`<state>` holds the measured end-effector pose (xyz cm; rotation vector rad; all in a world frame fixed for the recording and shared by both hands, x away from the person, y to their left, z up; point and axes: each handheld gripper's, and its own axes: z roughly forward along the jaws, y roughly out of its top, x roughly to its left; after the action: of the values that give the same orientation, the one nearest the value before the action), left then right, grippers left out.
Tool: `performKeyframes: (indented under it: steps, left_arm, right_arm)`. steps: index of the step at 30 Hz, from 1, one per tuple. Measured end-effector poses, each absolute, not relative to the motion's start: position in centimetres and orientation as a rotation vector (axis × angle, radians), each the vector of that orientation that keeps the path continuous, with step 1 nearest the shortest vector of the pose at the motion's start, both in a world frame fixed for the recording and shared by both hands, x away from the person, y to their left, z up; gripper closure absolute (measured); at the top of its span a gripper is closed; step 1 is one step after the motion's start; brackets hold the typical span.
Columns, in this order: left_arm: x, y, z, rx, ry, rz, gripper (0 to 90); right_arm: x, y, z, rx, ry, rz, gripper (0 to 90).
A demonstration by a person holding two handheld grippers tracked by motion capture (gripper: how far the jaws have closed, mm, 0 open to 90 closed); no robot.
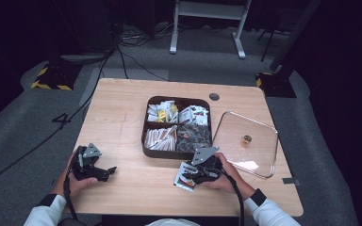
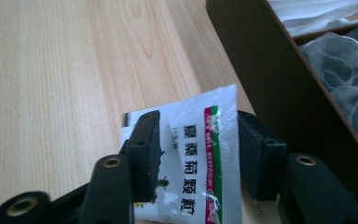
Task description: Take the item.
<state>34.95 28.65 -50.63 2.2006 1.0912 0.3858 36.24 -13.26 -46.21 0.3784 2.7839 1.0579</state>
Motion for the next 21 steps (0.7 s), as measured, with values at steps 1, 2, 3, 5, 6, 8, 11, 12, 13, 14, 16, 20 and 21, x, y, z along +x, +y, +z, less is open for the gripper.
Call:
performKeyframes:
  steps: [1, 2, 3, 5, 6, 8, 11, 12, 13, 14, 16, 20, 21]
  left_arm:
    - [35.0, 28.6, -50.6, 2.2, 1.092, 0.386, 0.5]
    - [35.0, 28.6, -50.6, 2.2, 1.091, 0.386, 0.5]
    - [35.0, 28.6, -50.6, 2.201, 1.091, 0.386, 0.5]
    - [35.0, 28.6, -50.6, 2.201, 1.091, 0.386, 0.5]
    - [35.0, 28.6, -50.6, 2.201, 1.09, 0.385, 0.5]
    - [35.0, 28.6, -50.6, 2.201, 1.09, 0.385, 0.5]
    - [35.0, 28.6, -50.6, 2.201, 1.091, 0.386, 0.5]
    - [35.0, 28.6, -50.6, 2.201, 1.091, 0.386, 0.5]
    - [35.0, 28.6, -50.6, 2.201, 1.09, 0.385, 0.5]
    - [35.0, 28.6, -50.6, 2.201, 1.09, 0.385, 0.5]
    - [35.0, 28.6, -50.6, 2.201, 1.091, 0.386, 0.5]
    - [35.0, 28.6, -50.6, 2.201, 1.091, 0.386, 0.5]
    - [35.0, 28.6, -50.6, 2.201, 1.091, 0.386, 0.5]
  right_arm:
    - [36.3, -13.3, -46.2, 0.386, 2.783, 1.055, 49.9]
    - [36.4, -13.4, -46.2, 0.389, 2.774, 1.052, 48.2]
    - [36.4, -13.5, -46.1, 0.396, 2.769, 1.055, 48.1]
    - [36.4, -13.5, -46.1, 0.4, 2.767, 1.059, 47.7]
    - [36.4, -13.6, -46.0, 0.405, 2.762, 1.061, 47.4]
    - [36.5, -13.7, -45.9, 0.405, 2.758, 1.062, 46.6]
    - [36.5, -13.8, -45.6, 0.402, 2.744, 1.076, 44.9]
    - [36.5, -13.9, -45.5, 0.406, 2.738, 1.083, 44.0]
    - [36.5, -14.0, -45.5, 0.406, 2.731, 1.084, 42.6]
    - [36.5, -14.1, -45.3, 0.412, 2.719, 1.087, 41.0]
    - [36.6, -14.3, -45.0, 0.416, 2.708, 1.106, 39.3]
    - [36.6, -14.7, -44.5, 0.416, 2.681, 1.118, 36.6]
    - [36.6, -14.8, -44.4, 0.417, 2.677, 1.124, 35.7]
